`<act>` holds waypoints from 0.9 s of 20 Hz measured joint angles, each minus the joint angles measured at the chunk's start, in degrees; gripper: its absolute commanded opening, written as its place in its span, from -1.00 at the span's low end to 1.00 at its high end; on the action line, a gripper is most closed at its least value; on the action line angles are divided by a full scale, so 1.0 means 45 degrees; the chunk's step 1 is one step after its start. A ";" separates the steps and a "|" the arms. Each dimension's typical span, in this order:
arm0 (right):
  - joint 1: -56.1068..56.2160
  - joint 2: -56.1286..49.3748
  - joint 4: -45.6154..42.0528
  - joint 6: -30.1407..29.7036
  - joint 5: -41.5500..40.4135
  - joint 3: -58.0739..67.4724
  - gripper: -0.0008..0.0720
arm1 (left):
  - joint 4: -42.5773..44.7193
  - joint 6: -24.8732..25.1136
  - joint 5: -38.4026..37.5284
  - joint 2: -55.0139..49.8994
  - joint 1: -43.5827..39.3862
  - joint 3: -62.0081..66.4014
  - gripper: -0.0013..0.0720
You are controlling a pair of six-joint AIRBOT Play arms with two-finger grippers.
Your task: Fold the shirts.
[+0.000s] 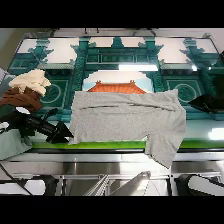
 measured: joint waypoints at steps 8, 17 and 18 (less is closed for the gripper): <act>-0.0005 0.0005 0.0000 0.0160 0.0083 0.0000 0.07 | 0.0923 0.0690 0.0889 0.1365 0.1025 0.0505 0.42; -0.0005 0.0005 -0.0005 0.0151 0.0087 0.0000 0.07 | -0.0748 0.2312 0.0879 0.2433 0.1345 -0.0180 0.35; -0.0005 0.0005 -0.0005 0.0146 0.0087 0.0000 0.07 | -0.0874 0.2375 0.0641 0.2448 0.1443 0.0034 0.35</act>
